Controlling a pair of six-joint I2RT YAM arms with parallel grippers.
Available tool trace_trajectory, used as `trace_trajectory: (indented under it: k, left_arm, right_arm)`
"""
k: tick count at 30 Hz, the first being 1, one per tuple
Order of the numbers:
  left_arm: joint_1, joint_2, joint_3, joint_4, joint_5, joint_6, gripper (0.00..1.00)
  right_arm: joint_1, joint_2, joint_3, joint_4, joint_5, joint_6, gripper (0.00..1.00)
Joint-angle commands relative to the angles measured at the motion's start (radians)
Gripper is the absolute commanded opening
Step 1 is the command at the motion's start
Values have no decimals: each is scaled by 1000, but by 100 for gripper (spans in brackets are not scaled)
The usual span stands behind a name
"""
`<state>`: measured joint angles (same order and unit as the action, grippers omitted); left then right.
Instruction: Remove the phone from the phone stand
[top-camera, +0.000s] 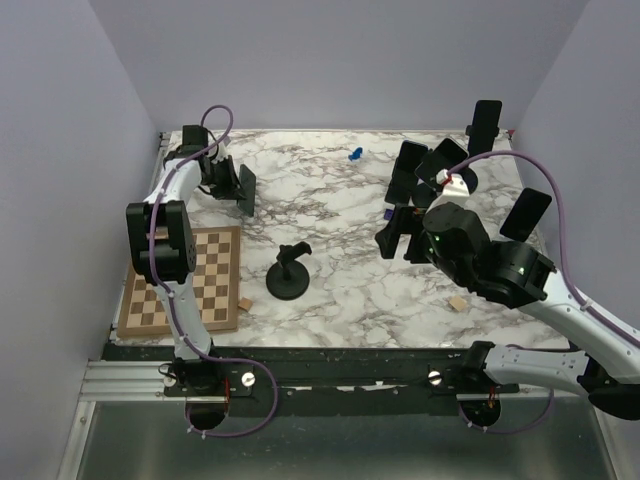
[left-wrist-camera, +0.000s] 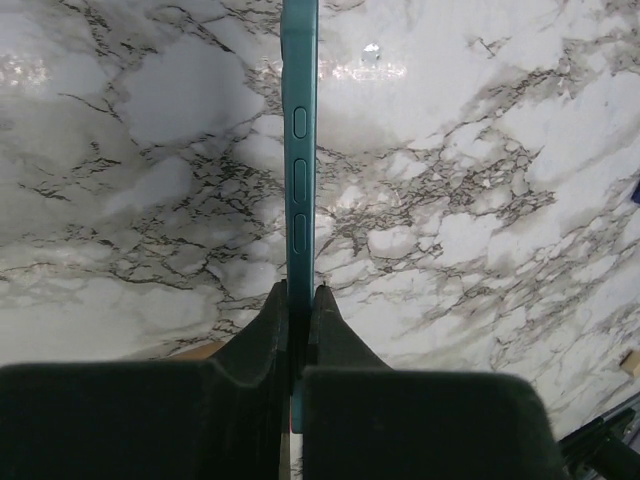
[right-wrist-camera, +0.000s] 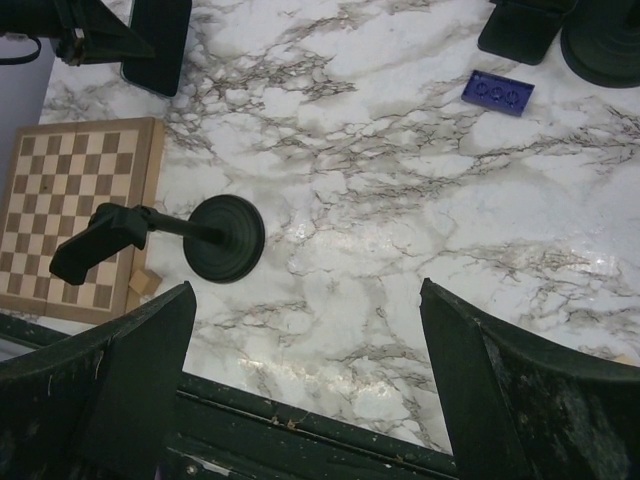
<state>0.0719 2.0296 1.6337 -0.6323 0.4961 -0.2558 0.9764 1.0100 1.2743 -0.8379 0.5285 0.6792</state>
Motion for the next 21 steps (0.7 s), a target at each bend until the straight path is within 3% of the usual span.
trace_trajectory:
  k: [1, 12, 21]
  left_arm:
    - [16, 52, 107, -90, -56, 27, 0]
    - [16, 137, 184, -167, -87, 42, 4]
    - [15, 177, 248, -219, -144, 72, 22]
  right_arm:
    - [8, 3, -24, 23, -12, -10, 100]
    - [7, -40, -28, 6, -6, 11, 100]
    - [8, -63, -40, 1, -23, 52, 100]
